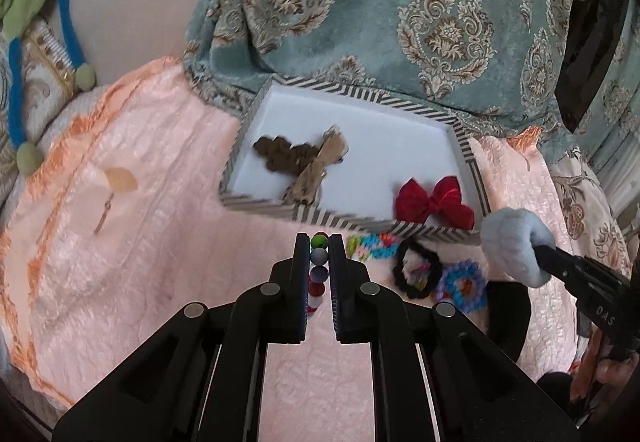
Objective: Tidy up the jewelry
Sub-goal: 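Lower the bead bracelet into the tray with the left gripper while the right drops the scrunchie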
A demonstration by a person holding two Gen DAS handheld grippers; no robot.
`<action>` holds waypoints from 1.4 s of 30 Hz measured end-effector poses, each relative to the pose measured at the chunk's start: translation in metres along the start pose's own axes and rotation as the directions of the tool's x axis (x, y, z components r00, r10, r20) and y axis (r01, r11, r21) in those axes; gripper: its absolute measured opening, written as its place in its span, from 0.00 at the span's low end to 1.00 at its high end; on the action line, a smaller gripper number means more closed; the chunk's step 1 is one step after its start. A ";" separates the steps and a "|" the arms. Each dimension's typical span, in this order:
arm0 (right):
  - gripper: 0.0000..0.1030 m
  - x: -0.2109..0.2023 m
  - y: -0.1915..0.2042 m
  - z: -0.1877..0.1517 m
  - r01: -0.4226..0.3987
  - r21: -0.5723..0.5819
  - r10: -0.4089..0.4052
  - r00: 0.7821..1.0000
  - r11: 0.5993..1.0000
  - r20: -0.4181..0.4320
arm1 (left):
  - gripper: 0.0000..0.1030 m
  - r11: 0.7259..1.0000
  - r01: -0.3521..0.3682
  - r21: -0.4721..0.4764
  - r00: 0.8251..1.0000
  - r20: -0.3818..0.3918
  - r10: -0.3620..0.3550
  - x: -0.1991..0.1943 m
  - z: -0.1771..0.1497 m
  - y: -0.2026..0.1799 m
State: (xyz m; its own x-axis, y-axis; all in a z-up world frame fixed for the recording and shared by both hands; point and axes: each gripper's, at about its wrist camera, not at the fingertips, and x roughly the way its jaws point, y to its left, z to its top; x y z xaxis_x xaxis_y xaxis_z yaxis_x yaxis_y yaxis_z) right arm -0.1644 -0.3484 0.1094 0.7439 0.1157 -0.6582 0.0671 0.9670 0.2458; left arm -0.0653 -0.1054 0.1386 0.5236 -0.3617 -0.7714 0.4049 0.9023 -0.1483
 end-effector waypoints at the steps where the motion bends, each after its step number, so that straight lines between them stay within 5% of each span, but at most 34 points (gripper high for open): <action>1: 0.09 0.002 -0.001 0.004 0.009 0.000 -0.009 1.000 1.000 0.000 | 0.08 1.000 -0.001 0.007 1.000 0.003 0.001 0.002 0.005 -0.004; 22: 0.09 0.079 -0.035 0.077 0.124 0.007 -0.123 0.991 0.992 -0.055 | 0.08 0.994 -0.011 0.110 1.000 0.011 0.010 0.075 0.080 -0.069; 36: 0.09 0.151 -0.045 0.085 0.279 -0.103 -0.290 0.950 0.955 -0.117 | 0.08 0.996 -0.062 0.062 0.994 -0.086 0.067 0.144 0.062 -0.040; 42: 0.14 0.156 -0.045 0.076 0.272 -0.113 -0.287 0.946 0.956 -0.151 | 0.09 0.994 -0.083 0.074 0.993 -0.077 0.088 0.145 0.055 -0.038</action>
State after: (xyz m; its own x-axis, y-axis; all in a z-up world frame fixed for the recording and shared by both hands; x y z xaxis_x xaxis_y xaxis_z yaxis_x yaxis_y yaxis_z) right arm -0.0007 -0.3916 0.0500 0.5838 -0.1334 -0.8009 0.1911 0.9813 -0.0241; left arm 0.0367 -0.2050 0.0662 0.4977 -0.2613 -0.8271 0.4145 0.9093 -0.0379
